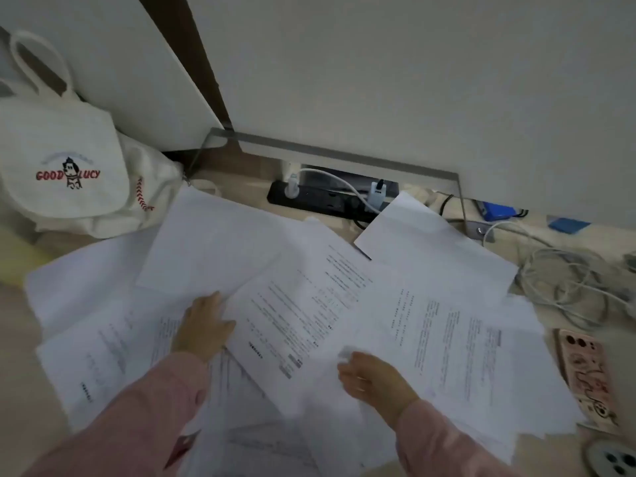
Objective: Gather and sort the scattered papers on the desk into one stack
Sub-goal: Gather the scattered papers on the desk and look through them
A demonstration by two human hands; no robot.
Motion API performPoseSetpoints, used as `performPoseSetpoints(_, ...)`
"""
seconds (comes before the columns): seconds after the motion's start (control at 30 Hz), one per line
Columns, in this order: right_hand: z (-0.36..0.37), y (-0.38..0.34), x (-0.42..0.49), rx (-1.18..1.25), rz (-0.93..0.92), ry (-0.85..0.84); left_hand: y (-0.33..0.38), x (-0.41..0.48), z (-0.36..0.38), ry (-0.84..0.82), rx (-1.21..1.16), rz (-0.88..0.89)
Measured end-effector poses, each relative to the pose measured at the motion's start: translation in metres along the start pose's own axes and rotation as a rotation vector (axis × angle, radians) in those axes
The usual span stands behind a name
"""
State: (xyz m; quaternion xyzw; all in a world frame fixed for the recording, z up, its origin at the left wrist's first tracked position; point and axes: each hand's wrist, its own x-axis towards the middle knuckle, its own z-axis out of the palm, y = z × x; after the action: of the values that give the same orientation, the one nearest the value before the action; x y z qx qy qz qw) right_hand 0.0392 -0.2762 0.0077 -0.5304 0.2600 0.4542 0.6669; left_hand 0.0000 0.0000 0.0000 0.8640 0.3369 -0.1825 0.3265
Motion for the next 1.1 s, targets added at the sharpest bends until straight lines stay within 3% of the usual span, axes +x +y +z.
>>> performPoseSetpoints(0.1, 0.011, 0.006, 0.008, -0.093, -0.017, 0.025, -0.001, 0.010, 0.001, 0.055, -0.008, -0.029)
performPoseSetpoints(0.27, 0.016, 0.007, 0.007, -0.216, -0.056, 0.082, 0.004, 0.004, 0.005, -0.104, -0.164, -0.038)
performPoseSetpoints(0.47, -0.007, -0.002, -0.003, -0.284, -0.208, 0.309, 0.011, -0.027, 0.007, -0.145, -0.400, 0.049)
performPoseSetpoints(0.6, -0.025, 0.000, -0.006, -0.463, -0.268, 0.441, 0.005, -0.047, 0.012, -0.184, -0.435, 0.078)
performPoseSetpoints(0.67, -0.034, -0.002, -0.009, -0.585, -0.286, 0.478, -0.002, -0.055, 0.012, -0.141, -0.399, 0.088)
performPoseSetpoints(0.77, -0.043, -0.010, -0.018, -0.730, -0.278, 0.391, -0.006, -0.064, 0.010, -0.008, -0.339, 0.171)
performPoseSetpoints(0.87, -0.046, -0.019, -0.023, -0.973, -0.233, 0.222, 0.001, -0.074, 0.011, 0.160, -0.146, 0.412)
performPoseSetpoints(0.97, -0.035, -0.024, -0.027, -1.271, -0.203, 0.116, 0.014, -0.078, 0.019, 0.202, 0.092, 0.633)
performPoseSetpoints(1.1, -0.003, -0.026, -0.030, -1.504, -0.330, 0.047, 0.018, -0.069, 0.030, 0.256, 0.411, 0.879)
